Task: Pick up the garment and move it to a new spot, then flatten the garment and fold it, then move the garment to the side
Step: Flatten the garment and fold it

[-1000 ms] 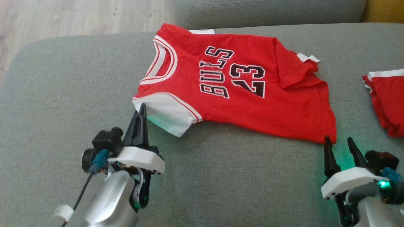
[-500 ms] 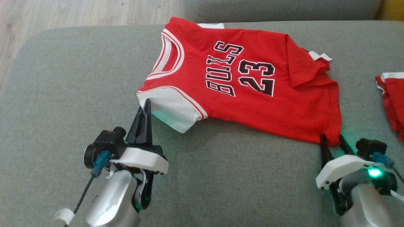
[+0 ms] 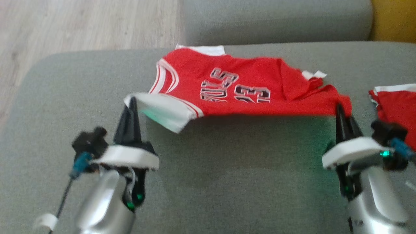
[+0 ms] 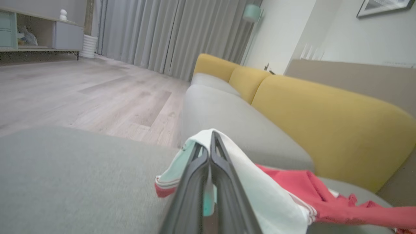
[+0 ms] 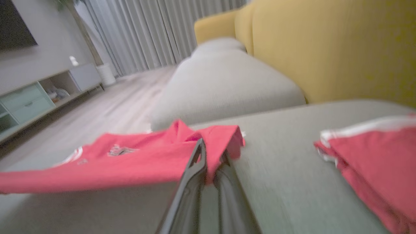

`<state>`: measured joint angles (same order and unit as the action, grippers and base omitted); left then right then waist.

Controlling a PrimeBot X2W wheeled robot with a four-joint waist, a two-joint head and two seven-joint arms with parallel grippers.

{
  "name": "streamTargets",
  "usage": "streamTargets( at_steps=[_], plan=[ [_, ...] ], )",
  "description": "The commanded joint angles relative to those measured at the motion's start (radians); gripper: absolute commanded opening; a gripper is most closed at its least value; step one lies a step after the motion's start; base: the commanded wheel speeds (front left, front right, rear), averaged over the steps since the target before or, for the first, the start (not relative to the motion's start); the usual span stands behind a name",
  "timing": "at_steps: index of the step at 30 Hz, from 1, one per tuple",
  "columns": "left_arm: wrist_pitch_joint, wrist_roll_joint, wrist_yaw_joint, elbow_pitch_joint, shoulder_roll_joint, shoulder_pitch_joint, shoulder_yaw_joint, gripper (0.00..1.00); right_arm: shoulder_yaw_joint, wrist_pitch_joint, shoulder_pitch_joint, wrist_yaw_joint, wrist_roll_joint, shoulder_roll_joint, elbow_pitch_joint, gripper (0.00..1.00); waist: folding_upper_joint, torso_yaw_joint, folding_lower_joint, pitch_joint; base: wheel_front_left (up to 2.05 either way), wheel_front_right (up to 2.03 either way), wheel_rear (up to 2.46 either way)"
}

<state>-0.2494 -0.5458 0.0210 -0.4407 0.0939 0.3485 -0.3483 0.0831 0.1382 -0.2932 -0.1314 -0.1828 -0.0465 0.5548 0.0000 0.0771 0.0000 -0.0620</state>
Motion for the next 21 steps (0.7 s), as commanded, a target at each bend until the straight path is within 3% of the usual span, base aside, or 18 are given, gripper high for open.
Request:
streamTargets(
  at_steps=[1, 5, 12, 21],
  plan=[
    [-0.008, -0.018, -0.011, 0.058, 0.016, 0.092, 0.056, 0.0, -0.034, 0.015, -0.067, 0.001, -0.001, -0.004, -0.086, 0.0, 0.0, -0.007, 0.0, 0.034, 0.0, 0.0, 0.0],
    [-0.001, -0.073, -0.026, 0.131, 0.014, 0.18, 0.104, 0.0, -0.036, 0.004, -0.1, 0.001, 0.006, -0.004, -0.242, 0.0, 0.0, -0.009, 0.0, 0.078, 0.0, 0.0, 0.0],
    [0.023, -0.114, -0.016, 0.313, 0.013, 0.306, 0.15, 0.0, -0.064, -0.066, -0.132, 0.001, -0.01, -0.061, -0.491, 0.0, 0.0, -0.013, 0.0, 0.114, 0.0, 0.0, 0.0],
    [0.157, -0.115, 0.074, 0.595, 0.068, 0.322, 0.183, 0.0, -0.026, -0.234, -0.089, 0.001, -0.02, -0.076, -0.795, 0.0, 0.0, -0.019, 0.0, 0.117, 0.0, 0.0, 0.0]
  ],
)
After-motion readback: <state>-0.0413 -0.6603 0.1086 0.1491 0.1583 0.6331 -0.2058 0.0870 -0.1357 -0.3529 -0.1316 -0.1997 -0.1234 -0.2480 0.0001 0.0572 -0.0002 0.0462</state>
